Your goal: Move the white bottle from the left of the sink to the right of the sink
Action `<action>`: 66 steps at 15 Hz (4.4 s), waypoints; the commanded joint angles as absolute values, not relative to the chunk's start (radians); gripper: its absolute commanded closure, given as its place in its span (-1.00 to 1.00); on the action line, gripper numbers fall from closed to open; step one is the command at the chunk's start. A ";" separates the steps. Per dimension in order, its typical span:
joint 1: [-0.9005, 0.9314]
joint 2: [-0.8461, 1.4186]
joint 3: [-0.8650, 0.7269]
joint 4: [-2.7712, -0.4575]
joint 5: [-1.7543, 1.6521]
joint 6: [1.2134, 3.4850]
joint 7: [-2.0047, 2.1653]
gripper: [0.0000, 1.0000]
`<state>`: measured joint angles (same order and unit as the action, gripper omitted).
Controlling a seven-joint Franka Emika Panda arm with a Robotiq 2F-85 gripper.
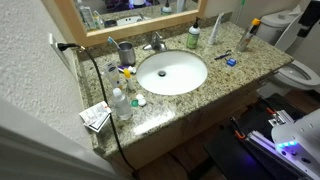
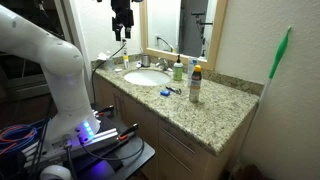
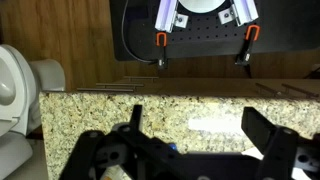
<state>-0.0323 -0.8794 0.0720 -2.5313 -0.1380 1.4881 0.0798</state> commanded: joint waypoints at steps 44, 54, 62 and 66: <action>0.357 -0.042 0.359 -2.295 0.202 2.545 0.098 -1.00; 0.404 0.250 0.357 -2.092 0.175 2.831 0.186 -1.00; 0.434 0.318 0.282 -2.040 0.063 2.804 0.307 -1.00; 0.440 0.424 0.279 -1.914 0.064 2.748 0.347 -1.00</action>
<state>0.4386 0.3279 0.2595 -2.0369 0.0230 2.8077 0.3589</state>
